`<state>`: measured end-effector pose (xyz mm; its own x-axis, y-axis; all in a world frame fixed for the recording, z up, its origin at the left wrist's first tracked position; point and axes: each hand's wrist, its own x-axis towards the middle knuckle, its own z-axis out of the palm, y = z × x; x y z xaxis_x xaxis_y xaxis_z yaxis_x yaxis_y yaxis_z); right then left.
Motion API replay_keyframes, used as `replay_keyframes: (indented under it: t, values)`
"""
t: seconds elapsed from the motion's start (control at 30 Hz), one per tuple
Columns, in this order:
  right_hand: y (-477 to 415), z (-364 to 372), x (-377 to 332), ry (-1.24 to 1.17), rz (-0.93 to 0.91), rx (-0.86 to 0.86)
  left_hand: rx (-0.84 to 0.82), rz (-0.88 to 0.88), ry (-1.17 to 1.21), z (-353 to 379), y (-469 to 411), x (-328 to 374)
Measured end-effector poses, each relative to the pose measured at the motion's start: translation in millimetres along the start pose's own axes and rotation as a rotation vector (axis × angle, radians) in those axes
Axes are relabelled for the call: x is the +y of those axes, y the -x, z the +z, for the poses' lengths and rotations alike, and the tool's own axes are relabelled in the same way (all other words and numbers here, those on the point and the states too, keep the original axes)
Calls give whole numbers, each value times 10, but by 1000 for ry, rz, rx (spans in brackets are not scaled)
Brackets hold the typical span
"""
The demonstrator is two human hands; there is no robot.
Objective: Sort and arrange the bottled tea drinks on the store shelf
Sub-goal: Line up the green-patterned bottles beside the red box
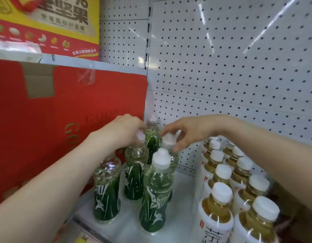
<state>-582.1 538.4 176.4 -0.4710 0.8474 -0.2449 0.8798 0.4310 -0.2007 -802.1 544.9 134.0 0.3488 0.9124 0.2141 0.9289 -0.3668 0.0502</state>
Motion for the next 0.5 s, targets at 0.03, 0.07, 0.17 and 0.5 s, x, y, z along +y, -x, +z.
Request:
replay_keyframes:
  t: [0.03, 0.07, 0.17, 0.5]
  values:
    - [-77, 50, -12, 78, -15, -4, 7, 9, 11, 1, -33, -17]
    - [-141, 80, -23, 152, -35, 28, 10, 15, 19, -1, -68, -33]
    - [-263, 78, 0, 212, -49, 113, -11, 18, 32, -26, -222, -70]
    - [-760, 63, 205, 115, 26, 244, -52, 39, 28, 13, -796, -116]
